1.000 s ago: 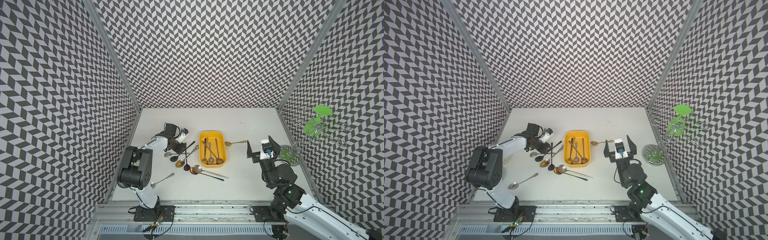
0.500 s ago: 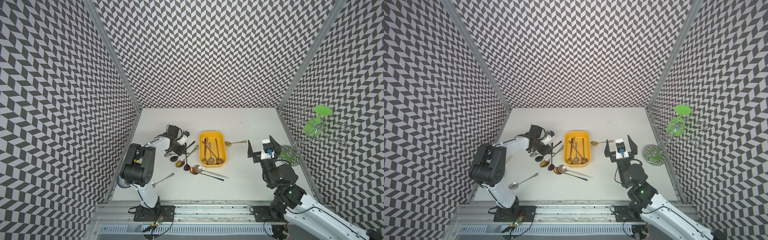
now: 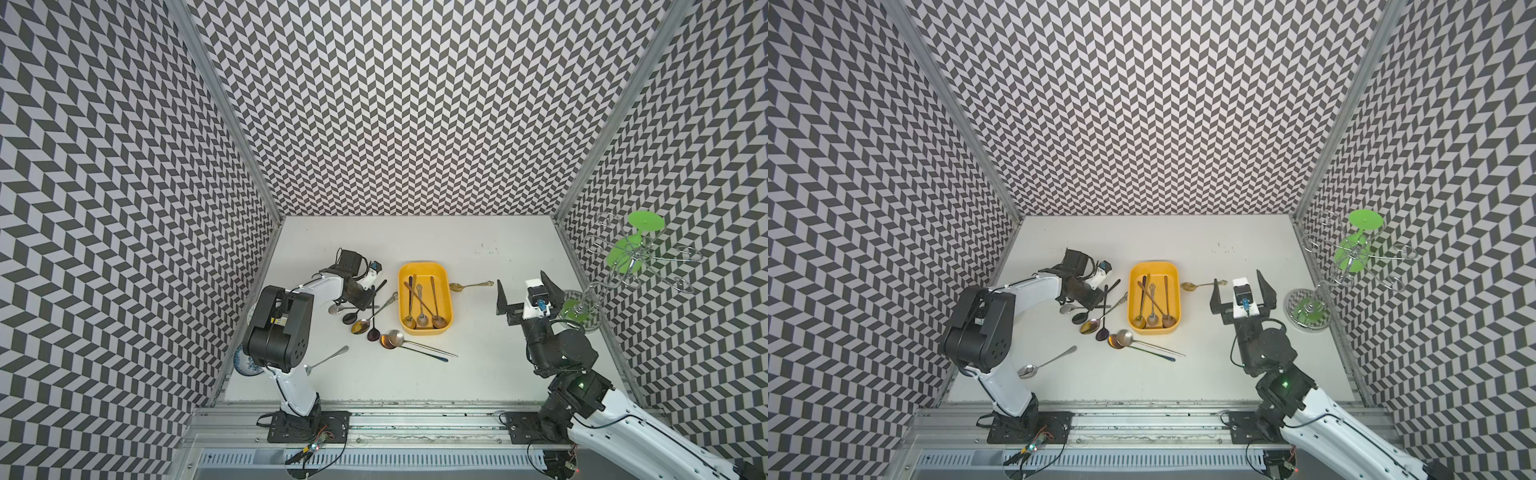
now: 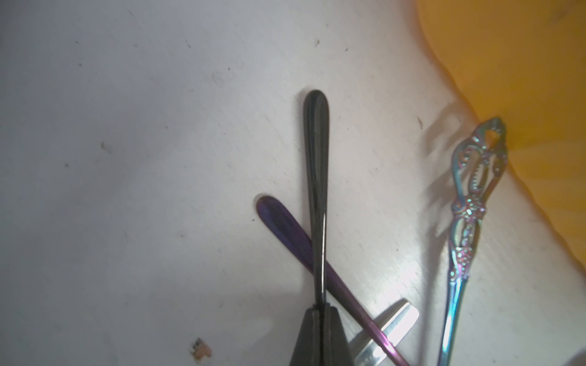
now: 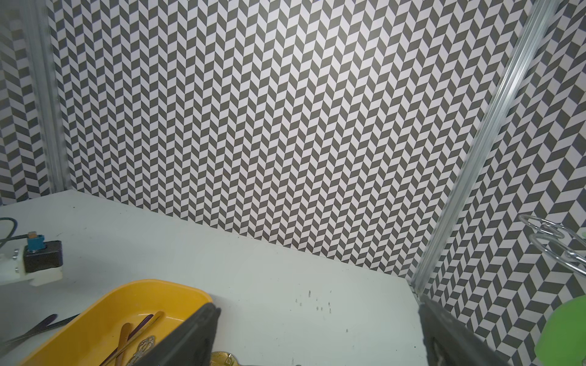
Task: Put the spoon into the storage box
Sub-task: Pick up the spoon from the center of the board.
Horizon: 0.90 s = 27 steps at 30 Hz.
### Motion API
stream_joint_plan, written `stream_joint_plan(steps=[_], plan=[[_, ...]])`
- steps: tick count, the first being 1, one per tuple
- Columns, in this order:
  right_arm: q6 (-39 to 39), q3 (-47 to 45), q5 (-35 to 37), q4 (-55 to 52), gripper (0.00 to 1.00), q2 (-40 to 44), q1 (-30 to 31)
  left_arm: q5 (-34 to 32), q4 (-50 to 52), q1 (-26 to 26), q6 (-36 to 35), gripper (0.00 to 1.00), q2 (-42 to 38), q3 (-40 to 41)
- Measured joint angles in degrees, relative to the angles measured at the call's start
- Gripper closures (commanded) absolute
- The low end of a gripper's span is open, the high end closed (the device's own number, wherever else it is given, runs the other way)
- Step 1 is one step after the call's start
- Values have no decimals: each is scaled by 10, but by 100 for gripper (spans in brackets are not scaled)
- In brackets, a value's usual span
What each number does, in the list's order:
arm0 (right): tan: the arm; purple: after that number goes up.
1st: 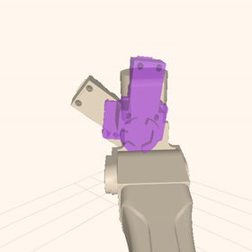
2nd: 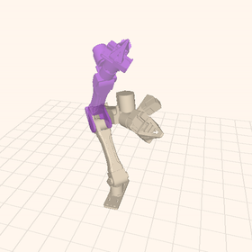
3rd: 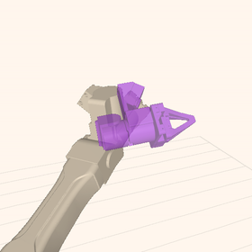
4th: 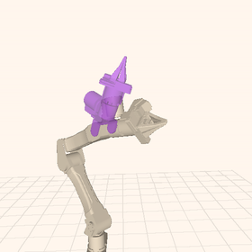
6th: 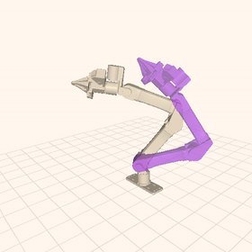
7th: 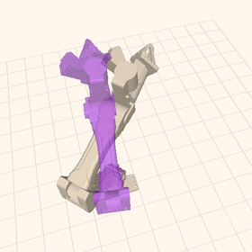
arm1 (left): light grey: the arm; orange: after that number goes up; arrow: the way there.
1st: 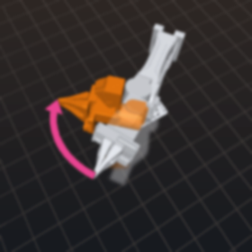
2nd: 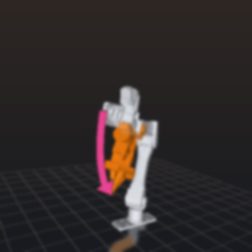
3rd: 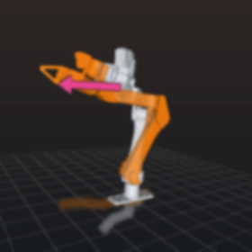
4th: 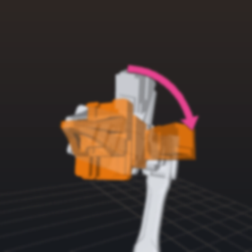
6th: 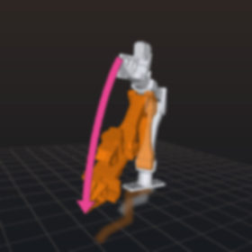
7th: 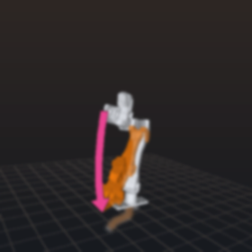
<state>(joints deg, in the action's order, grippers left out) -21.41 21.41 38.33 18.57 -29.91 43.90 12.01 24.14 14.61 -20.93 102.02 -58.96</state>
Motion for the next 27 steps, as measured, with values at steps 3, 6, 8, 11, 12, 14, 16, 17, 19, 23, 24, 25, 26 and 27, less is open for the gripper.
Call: stream_joint_plan(steps=[3,6,8,11,12,14,16,17,19,23,24,25,26,27], plan=[[0,0,0,0,0,0,-1,-2,0,0,7,100,0,0],[0,0,0,0,0,0,-2,-2,1,0,16,100,0,-1],[0,0,0,0,0,0,-2,-2,4,0,25,100,-1,-2],[0,0,0,0,0,0,-2,3,15,0,36,100,-7,-2],[0,0,0,0,0,0,-2,7,18,0,40,100,-12,-2],[0,0,0,0,0,0,-2,16,23,0,48,100,-23,-2],[0,0,0,0,0,0,-4,28,31,-4,58,100,-37,-5],[0,0,0,0,0,0,-6,33,35,-6,62,100,-42,-8],[0,0,0,0,0,0,-8,47,37,-11,73,100,-54,-16],[0,0,0,0,0,0,-10,84,38,-27,96,100,-71,-33],[0,0,0,0,0,0,-10,96,38,-31,104,100,-75,-36],[0,0,0,0,0,0,-12,108,38,-35,111,100,-80,-38],[0,0,0,0,0,0,-13,120,37,-38,118,100,-85,-38],[0,0,0,0,0,0,-14,134,38,-41,129,100,-91,-38]])
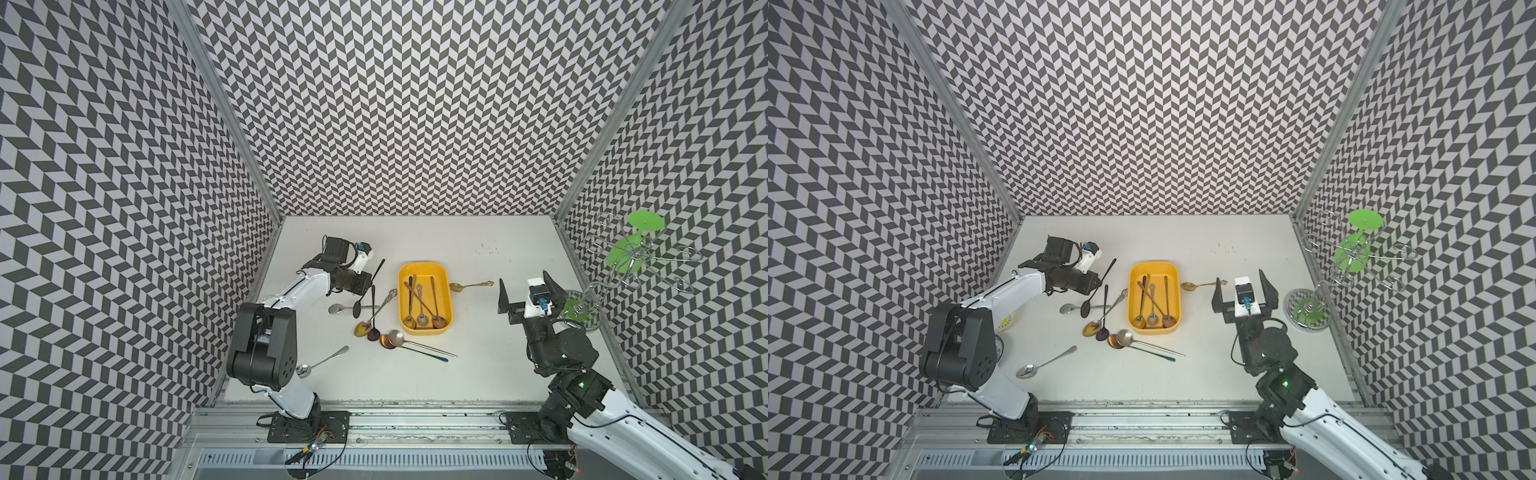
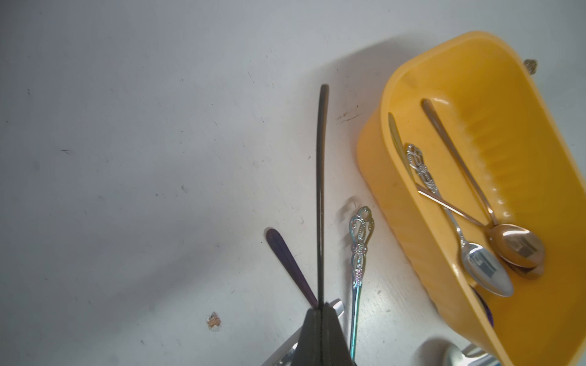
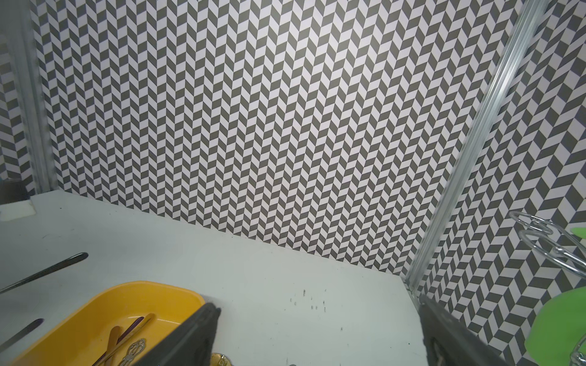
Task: Put the spoon into the storage box
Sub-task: Pick up the spoon from the center of the board.
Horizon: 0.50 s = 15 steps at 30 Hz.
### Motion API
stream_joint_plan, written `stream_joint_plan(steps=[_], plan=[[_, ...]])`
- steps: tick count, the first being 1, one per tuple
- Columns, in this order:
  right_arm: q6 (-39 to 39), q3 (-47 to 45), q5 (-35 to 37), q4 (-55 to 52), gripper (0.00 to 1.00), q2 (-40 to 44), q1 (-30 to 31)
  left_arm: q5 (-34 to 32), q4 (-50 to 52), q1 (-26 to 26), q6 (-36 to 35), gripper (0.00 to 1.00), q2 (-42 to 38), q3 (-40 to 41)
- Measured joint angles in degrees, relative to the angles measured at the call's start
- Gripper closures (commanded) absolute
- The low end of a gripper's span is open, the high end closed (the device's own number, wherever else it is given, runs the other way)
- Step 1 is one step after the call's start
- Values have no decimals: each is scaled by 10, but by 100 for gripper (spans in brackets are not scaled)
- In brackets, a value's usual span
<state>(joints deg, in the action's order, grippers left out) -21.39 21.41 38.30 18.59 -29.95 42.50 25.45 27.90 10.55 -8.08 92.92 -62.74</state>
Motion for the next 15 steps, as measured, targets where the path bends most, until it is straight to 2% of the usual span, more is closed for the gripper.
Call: stream_joint_plan(steps=[7,11,15], plan=[[0,0,-2,0,0,0,-3,123,-33,-4,82,100,-33,6],[2,0,-4,0,0,0,-3,209,-93,-5,160,100,-45,41],[3,-3,-6,2,0,0,-3,276,-186,-6,279,100,-45,93]])
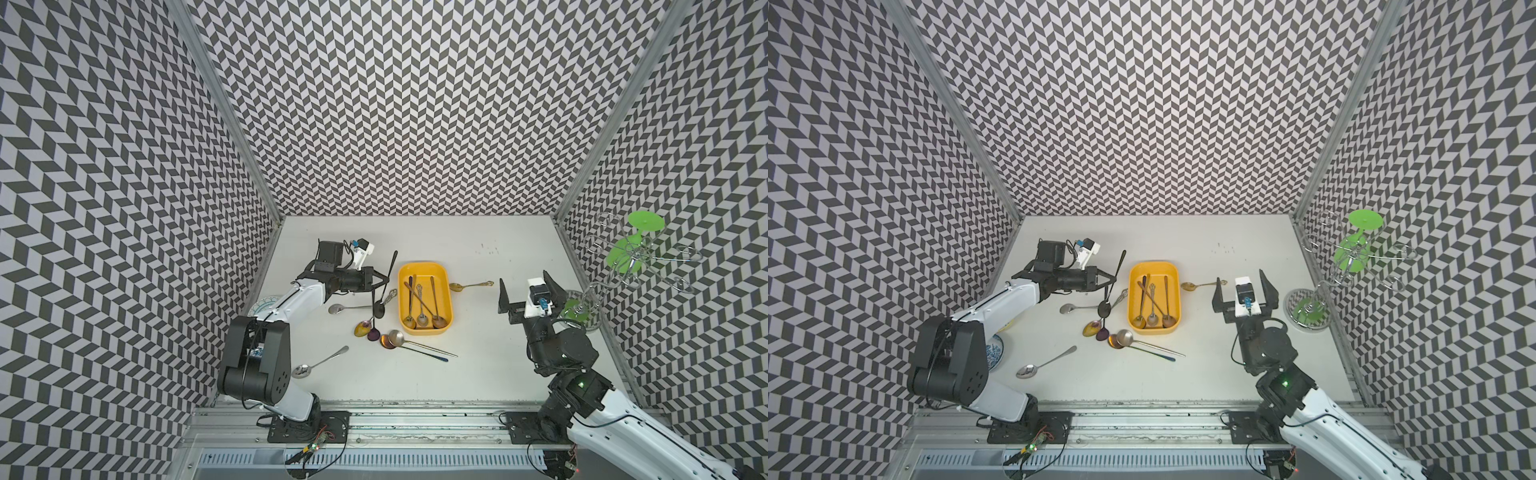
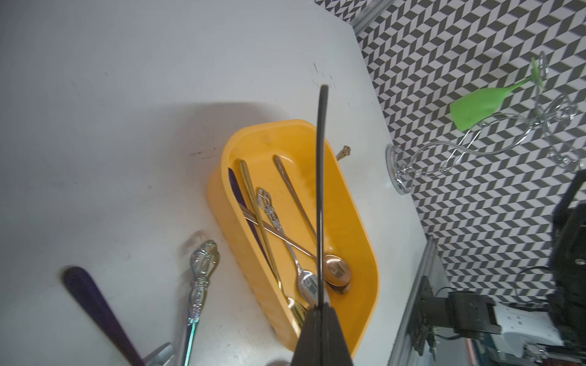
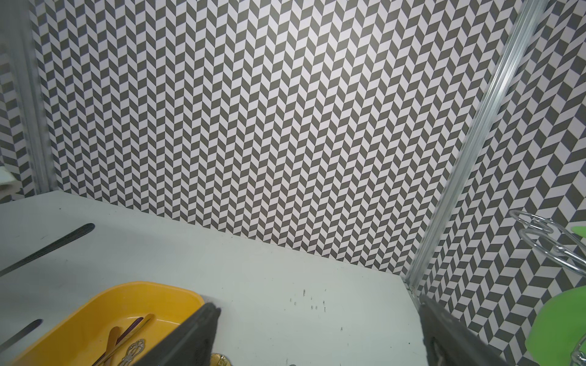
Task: Put the spoon into the storage box
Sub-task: Pick up the spoon from the center of the board, then place the spoon in the storage box.
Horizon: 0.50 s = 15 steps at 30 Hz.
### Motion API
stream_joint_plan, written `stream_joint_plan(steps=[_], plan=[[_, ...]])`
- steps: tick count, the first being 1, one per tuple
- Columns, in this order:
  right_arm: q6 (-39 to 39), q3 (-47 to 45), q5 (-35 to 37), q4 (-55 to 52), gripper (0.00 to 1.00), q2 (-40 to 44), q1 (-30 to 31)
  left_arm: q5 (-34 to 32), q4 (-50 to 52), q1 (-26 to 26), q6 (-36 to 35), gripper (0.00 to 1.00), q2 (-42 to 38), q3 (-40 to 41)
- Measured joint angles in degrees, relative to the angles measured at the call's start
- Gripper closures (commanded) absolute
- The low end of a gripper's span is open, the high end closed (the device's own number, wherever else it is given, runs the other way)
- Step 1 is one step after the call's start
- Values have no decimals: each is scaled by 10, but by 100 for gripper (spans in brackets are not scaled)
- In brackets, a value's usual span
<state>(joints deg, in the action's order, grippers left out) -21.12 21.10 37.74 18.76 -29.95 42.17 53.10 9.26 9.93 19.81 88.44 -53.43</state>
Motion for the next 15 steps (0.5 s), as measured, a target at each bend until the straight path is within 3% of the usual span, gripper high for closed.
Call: stream_joint_plan(steps=[4,9,15], plan=[[2,-1,0,0,0,0,0,34,-85,0,107,100,5,46],[2,-2,-2,0,0,0,0,31,-172,4,207,100,13,64],[3,-3,-2,0,0,-1,-1,-4,-226,22,279,100,14,73]])
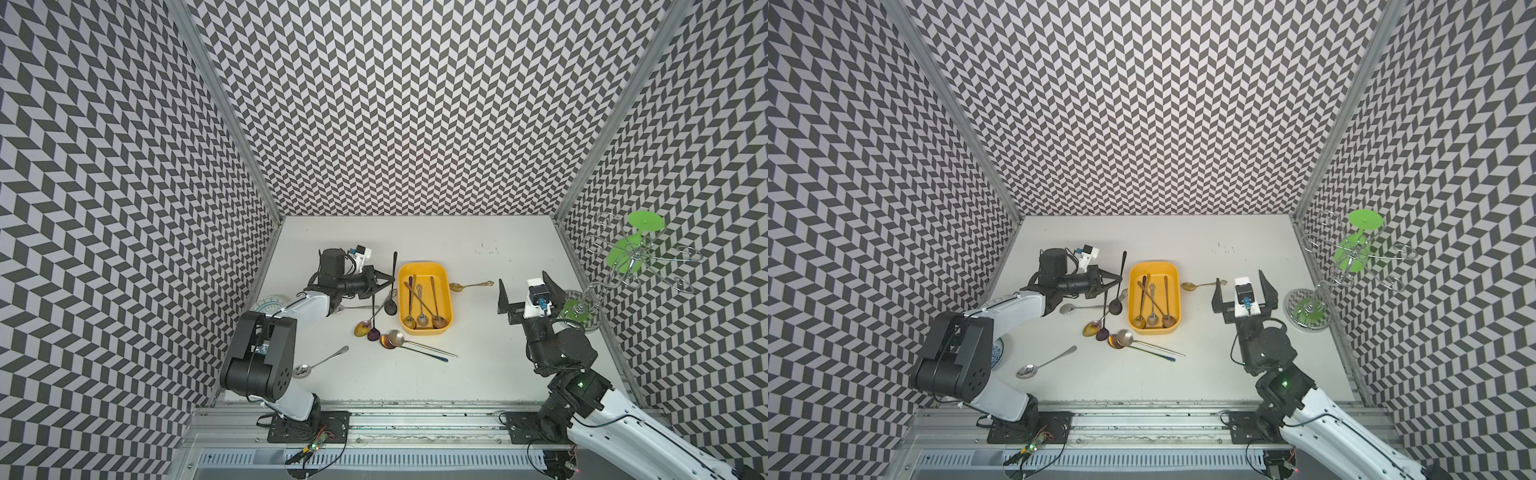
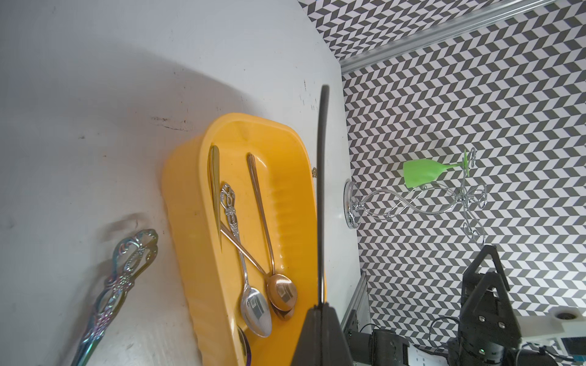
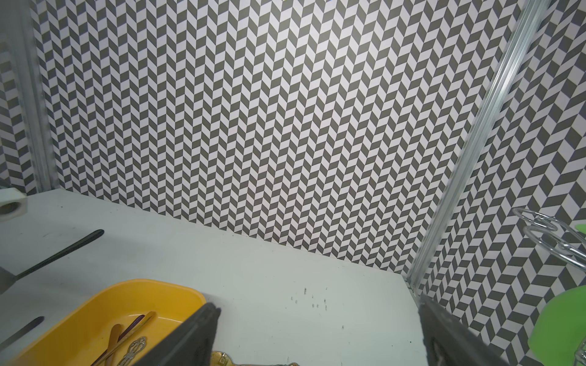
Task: Put the spoon into the storage box
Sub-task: Place the spoon in the storage box.
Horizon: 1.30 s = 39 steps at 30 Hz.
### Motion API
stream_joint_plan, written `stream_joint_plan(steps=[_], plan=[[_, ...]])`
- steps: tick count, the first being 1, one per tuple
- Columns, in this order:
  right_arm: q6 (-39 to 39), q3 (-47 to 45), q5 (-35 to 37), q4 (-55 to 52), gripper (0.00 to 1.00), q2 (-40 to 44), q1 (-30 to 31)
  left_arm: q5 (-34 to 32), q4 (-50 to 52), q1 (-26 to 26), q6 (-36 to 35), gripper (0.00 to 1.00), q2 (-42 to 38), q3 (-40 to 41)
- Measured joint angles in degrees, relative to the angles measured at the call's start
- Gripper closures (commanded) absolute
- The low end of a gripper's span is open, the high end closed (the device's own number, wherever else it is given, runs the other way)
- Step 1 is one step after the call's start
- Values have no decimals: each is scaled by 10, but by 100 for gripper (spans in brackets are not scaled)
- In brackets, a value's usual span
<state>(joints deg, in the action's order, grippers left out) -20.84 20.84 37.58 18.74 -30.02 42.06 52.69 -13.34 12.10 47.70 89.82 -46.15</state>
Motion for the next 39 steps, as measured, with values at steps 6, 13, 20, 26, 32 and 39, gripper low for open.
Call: stream_joint_plan(steps=[6,13,20,26,32,39], plan=[[2,0,1,0,0,0,0,-45,-11,26,27,100,6,0],[3,0,1,-1,0,-1,-2,-85,-12,58,41,100,21,0],[4,0,1,-2,0,-1,-2,-115,-3,73,47,100,52,-6],[4,0,2,-3,0,-1,-2,-127,1,87,46,90,75,-15],[4,0,1,-3,0,-1,-2,-135,3,89,42,60,74,-16],[4,0,0,-3,0,-1,-3,-139,3,83,43,54,35,-13]])
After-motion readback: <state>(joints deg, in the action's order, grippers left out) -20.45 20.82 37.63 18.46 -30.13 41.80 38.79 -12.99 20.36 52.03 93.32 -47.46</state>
